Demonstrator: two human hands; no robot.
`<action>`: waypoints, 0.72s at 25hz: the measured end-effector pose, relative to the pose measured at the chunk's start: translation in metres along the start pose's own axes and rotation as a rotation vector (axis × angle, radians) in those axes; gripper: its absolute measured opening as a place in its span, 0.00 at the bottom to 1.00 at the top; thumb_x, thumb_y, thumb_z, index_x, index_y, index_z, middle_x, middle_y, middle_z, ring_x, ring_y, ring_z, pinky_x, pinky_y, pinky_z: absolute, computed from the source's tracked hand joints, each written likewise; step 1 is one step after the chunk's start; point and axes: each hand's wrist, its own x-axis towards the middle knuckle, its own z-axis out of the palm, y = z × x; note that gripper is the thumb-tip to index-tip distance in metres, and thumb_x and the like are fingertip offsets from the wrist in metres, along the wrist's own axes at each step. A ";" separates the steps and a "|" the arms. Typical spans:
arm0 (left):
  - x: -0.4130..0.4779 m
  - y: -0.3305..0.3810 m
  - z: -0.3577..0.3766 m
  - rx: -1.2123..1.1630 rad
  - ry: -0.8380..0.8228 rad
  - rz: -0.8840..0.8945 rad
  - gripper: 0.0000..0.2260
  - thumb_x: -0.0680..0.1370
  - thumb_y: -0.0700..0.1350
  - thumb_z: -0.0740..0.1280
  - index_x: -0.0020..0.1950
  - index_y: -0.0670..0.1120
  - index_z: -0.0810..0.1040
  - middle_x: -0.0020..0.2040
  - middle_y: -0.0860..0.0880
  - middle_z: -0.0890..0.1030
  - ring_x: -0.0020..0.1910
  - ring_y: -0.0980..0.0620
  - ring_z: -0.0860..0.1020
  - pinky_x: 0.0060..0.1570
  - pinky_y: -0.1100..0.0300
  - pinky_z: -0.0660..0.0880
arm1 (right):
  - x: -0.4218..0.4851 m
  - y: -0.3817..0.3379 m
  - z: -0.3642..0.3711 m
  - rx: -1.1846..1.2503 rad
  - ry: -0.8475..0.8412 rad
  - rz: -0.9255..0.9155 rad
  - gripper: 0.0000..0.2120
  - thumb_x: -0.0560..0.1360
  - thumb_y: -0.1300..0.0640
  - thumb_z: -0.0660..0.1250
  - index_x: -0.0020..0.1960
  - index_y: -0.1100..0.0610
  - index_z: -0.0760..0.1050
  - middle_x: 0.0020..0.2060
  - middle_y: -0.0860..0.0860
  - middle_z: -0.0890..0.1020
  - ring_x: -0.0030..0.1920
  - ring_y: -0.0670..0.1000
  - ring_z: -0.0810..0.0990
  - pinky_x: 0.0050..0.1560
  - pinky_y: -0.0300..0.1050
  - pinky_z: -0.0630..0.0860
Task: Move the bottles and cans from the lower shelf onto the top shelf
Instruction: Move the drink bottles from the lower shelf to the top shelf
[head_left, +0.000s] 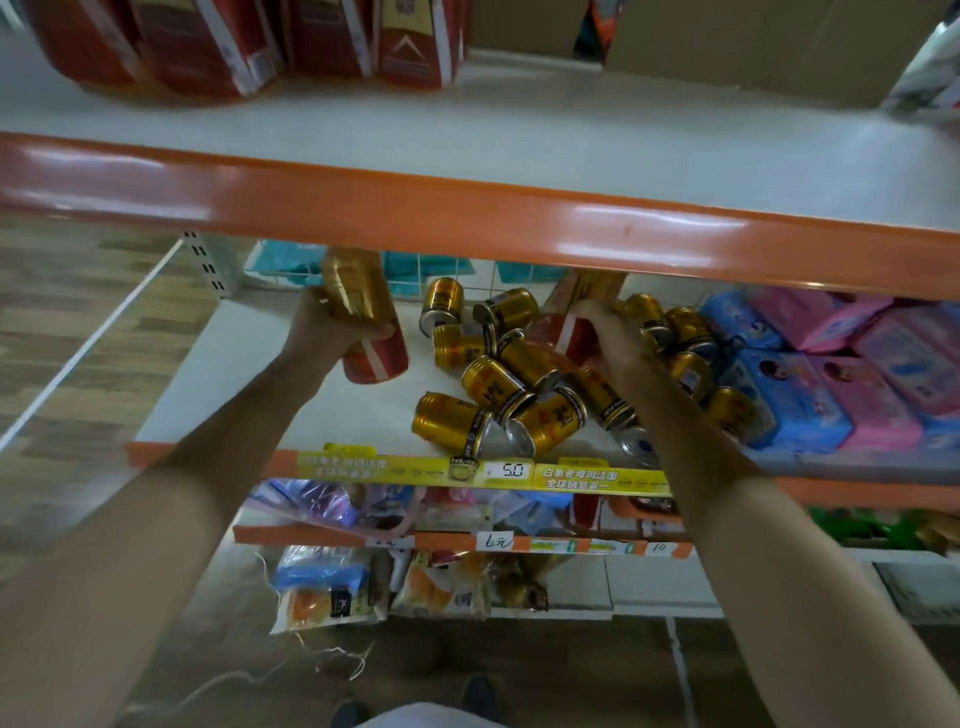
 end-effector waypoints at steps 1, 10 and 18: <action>-0.001 -0.007 -0.016 0.058 0.012 0.024 0.30 0.59 0.36 0.80 0.57 0.44 0.73 0.52 0.46 0.80 0.54 0.46 0.79 0.49 0.50 0.78 | -0.007 0.003 0.020 0.076 -0.029 0.002 0.05 0.78 0.56 0.66 0.53 0.53 0.72 0.52 0.55 0.79 0.52 0.53 0.79 0.53 0.49 0.79; -0.013 -0.081 -0.094 0.221 0.205 0.095 0.38 0.64 0.38 0.80 0.68 0.45 0.63 0.57 0.46 0.75 0.57 0.44 0.76 0.54 0.48 0.78 | -0.048 0.048 0.197 0.411 -0.104 0.033 0.17 0.73 0.58 0.74 0.60 0.56 0.76 0.52 0.53 0.84 0.55 0.55 0.82 0.56 0.54 0.79; 0.004 -0.105 -0.107 0.261 0.111 0.154 0.41 0.62 0.41 0.82 0.67 0.45 0.62 0.60 0.45 0.75 0.58 0.43 0.77 0.53 0.43 0.79 | -0.033 0.070 0.251 -0.368 -0.017 -0.236 0.37 0.62 0.57 0.82 0.65 0.49 0.67 0.58 0.48 0.79 0.57 0.48 0.78 0.61 0.49 0.76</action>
